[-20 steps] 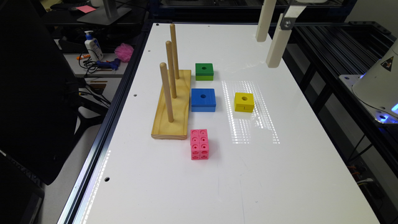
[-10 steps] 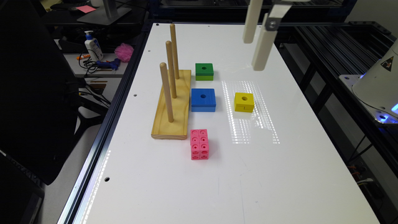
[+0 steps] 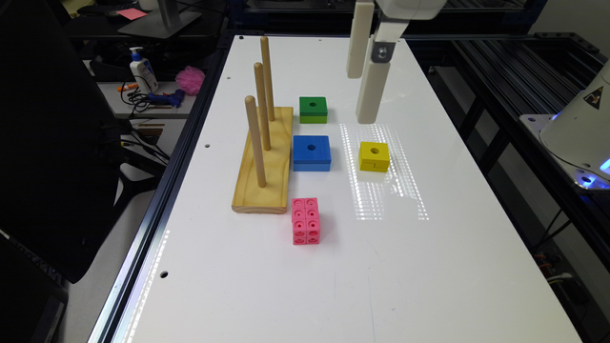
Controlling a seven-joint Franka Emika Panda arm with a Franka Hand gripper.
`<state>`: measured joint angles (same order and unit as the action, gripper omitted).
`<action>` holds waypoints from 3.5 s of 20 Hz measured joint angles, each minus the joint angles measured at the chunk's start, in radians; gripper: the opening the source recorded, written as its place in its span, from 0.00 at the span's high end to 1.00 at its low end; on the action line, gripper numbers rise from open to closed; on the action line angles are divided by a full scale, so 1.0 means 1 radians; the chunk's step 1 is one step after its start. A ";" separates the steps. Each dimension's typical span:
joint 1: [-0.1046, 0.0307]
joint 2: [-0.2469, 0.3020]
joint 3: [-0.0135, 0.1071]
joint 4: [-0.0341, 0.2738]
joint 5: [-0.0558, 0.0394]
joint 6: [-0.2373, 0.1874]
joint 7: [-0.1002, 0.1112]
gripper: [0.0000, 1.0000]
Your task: Pick up pink block.
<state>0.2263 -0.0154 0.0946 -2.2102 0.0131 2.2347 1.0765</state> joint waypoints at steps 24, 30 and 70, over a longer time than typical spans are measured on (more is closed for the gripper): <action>0.000 0.231 0.016 0.051 -0.0009 0.149 0.016 0.00; 0.000 0.285 0.016 0.052 -0.0016 0.202 0.016 0.00; -0.001 0.491 0.008 0.094 -0.0072 0.394 0.016 0.00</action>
<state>0.2255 0.4753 0.1028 -2.1158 0.0059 2.6282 1.0928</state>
